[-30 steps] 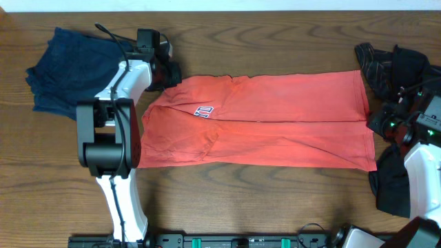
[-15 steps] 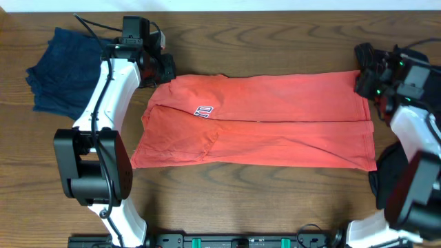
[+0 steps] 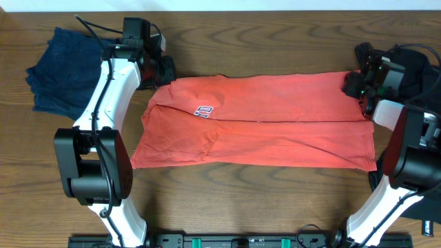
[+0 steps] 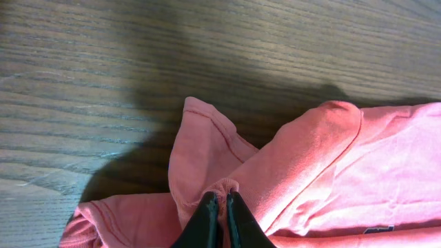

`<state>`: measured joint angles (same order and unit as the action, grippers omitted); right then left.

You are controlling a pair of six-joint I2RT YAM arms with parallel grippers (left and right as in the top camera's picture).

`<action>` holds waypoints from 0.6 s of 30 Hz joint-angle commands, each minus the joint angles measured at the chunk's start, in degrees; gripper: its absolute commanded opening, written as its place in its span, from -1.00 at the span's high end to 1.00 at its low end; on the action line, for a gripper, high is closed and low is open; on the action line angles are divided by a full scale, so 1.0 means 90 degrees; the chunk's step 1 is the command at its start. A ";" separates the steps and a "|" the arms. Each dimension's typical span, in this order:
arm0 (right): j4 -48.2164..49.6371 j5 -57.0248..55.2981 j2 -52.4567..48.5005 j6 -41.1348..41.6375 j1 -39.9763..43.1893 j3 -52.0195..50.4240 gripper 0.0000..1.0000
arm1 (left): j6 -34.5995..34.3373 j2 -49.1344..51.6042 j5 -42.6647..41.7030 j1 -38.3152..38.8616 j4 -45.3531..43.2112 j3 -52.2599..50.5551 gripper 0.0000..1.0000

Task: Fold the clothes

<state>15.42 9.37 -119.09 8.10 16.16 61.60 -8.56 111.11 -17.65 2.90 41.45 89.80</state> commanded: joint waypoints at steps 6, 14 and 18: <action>0.0352 -0.0044 -0.0488 0.0141 -0.0199 0.0070 -0.23 | 0.0036 0.0012 0.0034 0.0010 0.0036 -0.0049 0.88; 0.0408 -0.0228 -0.0491 0.0435 -0.0214 0.0070 0.71 | 0.0036 0.0012 0.0034 0.0010 0.0087 -0.0049 0.88; 0.0355 -0.0469 -0.0491 0.0806 -0.0209 0.0070 0.99 | 0.0041 0.0012 0.0034 0.0007 0.0153 -0.0049 0.88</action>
<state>19.44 7.11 -121.67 11.97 14.81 62.30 -8.56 111.11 -17.65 2.90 42.28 89.76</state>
